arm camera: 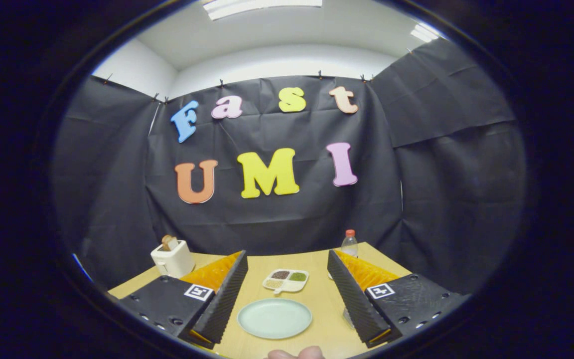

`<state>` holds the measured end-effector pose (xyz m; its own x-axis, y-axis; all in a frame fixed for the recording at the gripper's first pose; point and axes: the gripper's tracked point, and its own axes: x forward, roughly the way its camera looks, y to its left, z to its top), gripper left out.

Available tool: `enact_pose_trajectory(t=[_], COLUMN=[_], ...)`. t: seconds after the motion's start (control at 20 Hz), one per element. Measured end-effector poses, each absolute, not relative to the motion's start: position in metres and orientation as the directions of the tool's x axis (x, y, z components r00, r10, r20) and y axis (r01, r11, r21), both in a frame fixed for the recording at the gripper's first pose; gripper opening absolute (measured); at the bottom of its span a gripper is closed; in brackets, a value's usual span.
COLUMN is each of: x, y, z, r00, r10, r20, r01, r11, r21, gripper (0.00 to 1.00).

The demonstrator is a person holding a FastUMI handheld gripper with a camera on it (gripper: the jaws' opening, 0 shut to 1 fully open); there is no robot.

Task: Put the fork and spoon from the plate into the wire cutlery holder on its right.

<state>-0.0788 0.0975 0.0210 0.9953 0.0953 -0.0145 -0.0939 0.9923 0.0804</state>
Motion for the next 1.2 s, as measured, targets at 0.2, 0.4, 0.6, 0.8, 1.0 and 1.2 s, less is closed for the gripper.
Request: enact_pose_trajectory(t=[0.2, 0.4, 0.6, 0.8, 1.0, 1.2], x=[-0.074, -0.073, -0.073, -0.073, -0.072, -0.071], y=[0.105, 0.115, 0.120, 0.118, 0.112, 0.108], z=[0.016, 0.011, 0.015, 0.014, 0.013, 0.012], r00=[0.995, 0.995, 0.996, 0.997, 0.997, 0.998], r10=[0.090, 0.089, 0.083, 0.077, 0.064, 0.052], r20=[-0.029, -0.036, -0.023, -0.032, -0.037, -0.037], r01=[-0.088, -0.087, -0.082, -0.075, -0.062, -0.050], r11=[0.993, 0.994, 0.996, 0.995, 0.996, 0.996], r21=[0.076, 0.059, 0.046, 0.060, 0.068, 0.070], gripper=[0.96, 0.96, 0.96, 0.96, 0.96, 0.96])
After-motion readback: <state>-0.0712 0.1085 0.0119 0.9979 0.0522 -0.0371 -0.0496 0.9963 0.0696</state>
